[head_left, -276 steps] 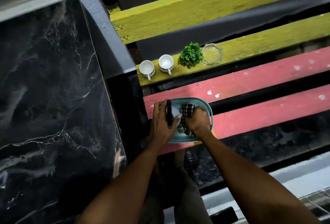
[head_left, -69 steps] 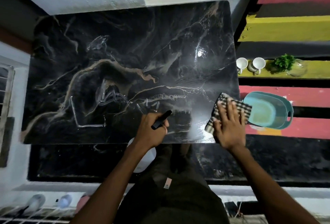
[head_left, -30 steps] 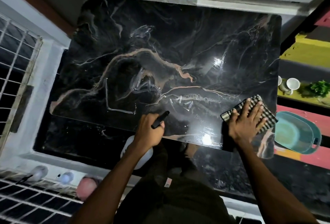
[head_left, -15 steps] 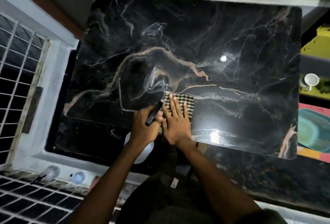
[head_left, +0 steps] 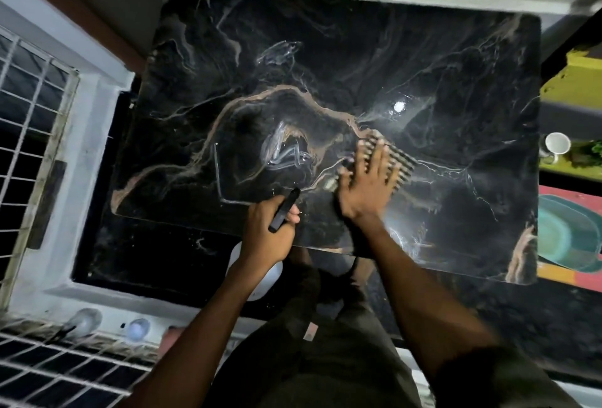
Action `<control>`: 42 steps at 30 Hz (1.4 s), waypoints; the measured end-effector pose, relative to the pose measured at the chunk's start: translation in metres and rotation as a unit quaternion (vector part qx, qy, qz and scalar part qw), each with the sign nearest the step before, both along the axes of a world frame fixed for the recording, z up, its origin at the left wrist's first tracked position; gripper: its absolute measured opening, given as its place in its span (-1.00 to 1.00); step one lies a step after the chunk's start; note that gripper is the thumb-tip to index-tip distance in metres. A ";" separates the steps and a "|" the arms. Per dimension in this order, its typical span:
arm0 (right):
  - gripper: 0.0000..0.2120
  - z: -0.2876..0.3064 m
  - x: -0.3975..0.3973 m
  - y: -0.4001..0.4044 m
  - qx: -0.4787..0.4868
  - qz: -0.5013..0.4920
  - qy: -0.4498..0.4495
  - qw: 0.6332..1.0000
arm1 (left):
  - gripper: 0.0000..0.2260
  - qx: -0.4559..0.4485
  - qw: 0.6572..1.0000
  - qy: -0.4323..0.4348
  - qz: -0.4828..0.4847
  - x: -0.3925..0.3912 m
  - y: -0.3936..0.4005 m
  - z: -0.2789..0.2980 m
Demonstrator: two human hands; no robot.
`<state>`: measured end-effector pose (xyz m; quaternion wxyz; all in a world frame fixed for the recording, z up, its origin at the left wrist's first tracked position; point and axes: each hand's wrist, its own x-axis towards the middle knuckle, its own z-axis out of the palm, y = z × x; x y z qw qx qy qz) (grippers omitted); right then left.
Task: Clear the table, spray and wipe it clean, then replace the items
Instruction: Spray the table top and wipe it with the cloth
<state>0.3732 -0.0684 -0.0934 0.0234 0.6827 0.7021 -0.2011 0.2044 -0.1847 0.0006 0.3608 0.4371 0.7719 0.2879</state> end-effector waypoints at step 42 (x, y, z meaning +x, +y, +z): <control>-0.31 -0.008 -0.053 -0.013 0.026 0.022 -0.010 0.999 | -0.89 -0.021 0.995 0.013 0.093 -0.073 -0.059 0.002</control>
